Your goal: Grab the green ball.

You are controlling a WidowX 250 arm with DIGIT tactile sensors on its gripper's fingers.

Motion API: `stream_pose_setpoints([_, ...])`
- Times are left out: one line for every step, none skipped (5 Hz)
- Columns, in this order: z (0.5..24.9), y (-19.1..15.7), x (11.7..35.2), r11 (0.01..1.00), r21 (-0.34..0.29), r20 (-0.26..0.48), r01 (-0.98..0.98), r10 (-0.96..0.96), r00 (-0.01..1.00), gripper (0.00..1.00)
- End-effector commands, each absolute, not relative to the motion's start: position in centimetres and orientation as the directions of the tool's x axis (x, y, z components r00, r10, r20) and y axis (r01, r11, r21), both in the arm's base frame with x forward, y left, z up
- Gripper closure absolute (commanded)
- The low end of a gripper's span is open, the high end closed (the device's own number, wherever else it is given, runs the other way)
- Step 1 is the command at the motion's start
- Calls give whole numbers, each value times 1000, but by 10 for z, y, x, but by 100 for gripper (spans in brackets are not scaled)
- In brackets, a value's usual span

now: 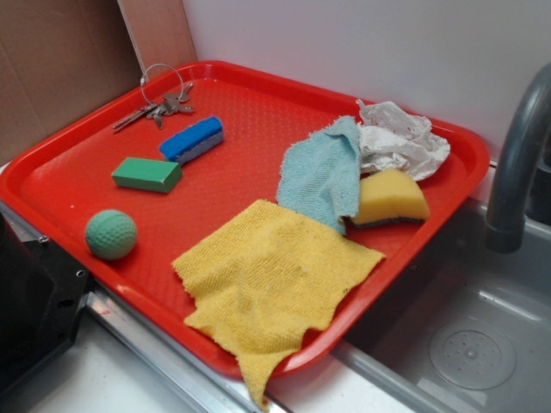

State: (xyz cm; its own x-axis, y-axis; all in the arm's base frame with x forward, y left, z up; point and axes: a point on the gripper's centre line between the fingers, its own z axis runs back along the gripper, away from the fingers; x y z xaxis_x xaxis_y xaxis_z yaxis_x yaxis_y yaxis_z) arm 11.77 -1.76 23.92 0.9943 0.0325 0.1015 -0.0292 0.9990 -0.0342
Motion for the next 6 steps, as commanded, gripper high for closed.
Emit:
stream_pose_setpoints([239, -18, 118, 999, -34, 102, -29, 33, 994, 0])
stream_pose_setpoints([203, 27, 73, 999, 40, 139, -24, 18, 990, 0])
stream_pose_setpoints([154, 37, 91, 996, 72, 149, -49, 38, 988, 0])
stream_pose_setpoints([113, 42, 99, 996, 84, 114, -35, 25, 993, 0])
stream_pose_setpoints([107, 29, 117, 994, 97, 89, 60, -69, 994, 0])
stream_pose_setpoints([97, 12, 127, 993, 66, 98, 100, -106, 989, 0])
